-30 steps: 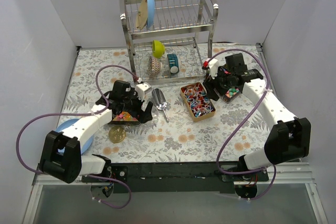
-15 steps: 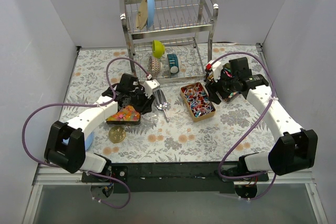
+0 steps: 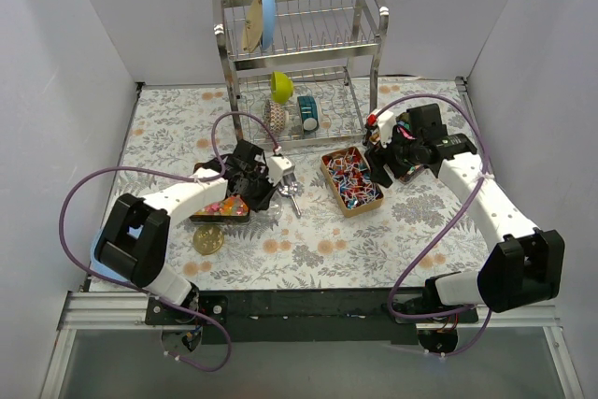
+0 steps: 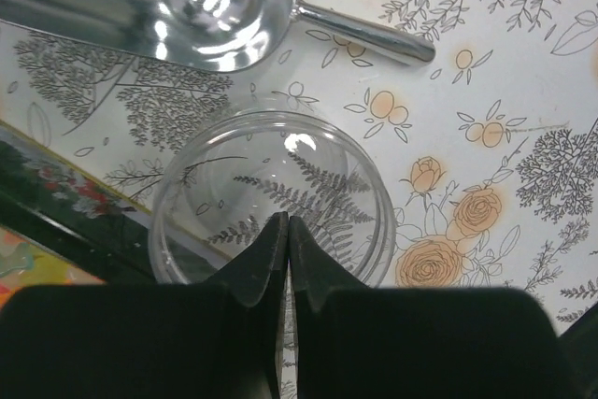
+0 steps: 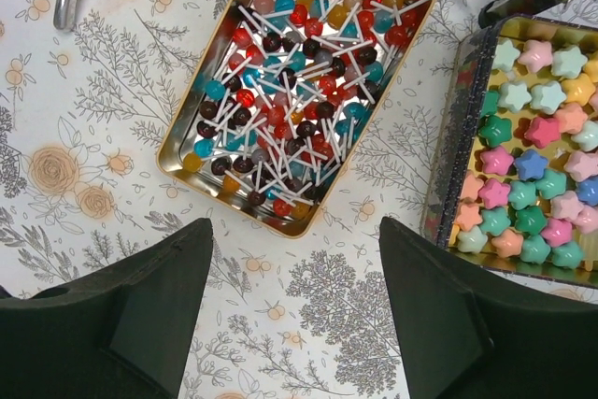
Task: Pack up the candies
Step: Move the packing bottle to the center of the board.
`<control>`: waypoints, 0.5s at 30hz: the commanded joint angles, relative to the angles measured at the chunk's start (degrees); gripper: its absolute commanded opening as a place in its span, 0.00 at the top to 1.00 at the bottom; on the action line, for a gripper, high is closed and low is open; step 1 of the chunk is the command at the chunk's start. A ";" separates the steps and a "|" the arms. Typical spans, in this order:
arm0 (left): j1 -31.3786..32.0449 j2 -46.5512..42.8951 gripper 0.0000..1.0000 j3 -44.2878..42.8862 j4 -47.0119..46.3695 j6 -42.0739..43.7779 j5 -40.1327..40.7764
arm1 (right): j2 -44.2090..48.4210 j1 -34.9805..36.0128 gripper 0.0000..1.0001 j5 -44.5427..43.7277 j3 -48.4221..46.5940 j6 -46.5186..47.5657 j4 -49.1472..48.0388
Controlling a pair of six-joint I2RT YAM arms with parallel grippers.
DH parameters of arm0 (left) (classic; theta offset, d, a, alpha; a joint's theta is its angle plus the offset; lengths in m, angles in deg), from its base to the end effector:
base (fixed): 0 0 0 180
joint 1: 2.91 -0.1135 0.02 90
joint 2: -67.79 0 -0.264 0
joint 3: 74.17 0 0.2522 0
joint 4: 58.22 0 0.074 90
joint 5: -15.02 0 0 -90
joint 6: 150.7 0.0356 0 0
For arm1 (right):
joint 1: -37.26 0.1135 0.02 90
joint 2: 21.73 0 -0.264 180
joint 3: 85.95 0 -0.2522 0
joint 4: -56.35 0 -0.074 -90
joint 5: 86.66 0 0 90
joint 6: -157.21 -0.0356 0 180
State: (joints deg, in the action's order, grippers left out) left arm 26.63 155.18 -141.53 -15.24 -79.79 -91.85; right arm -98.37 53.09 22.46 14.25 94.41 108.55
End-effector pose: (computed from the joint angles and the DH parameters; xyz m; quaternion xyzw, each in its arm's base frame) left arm 0.2507 -0.1539 0.1945 0.1217 0.9548 -0.2250 0.1516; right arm 0.2675 0.0880 0.3030 -0.3929 0.8381 0.1206 0.3587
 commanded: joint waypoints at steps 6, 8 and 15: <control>5.43 0.49 1.00 -2.29 6.64 5.64 -8.27 | 1.14 0.16 0.21 1.36 2.40 -0.13 -1.61; 7.80 1.02 1.00 -2.30 8.49 6.43 -9.85 | 1.49 0.16 0.21 1.28 2.76 0.22 -1.70; 13.96 3.65 1.00 -2.20 7.62 5.21 -11.35 | 3.60 0.16 0.20 -0.39 5.66 1.71 -2.22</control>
State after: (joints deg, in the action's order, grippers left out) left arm 38.30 157.57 -142.04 -8.08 -74.76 -100.28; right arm -97.72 53.09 22.72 18.40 94.87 107.85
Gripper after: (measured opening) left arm 0.009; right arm 0.797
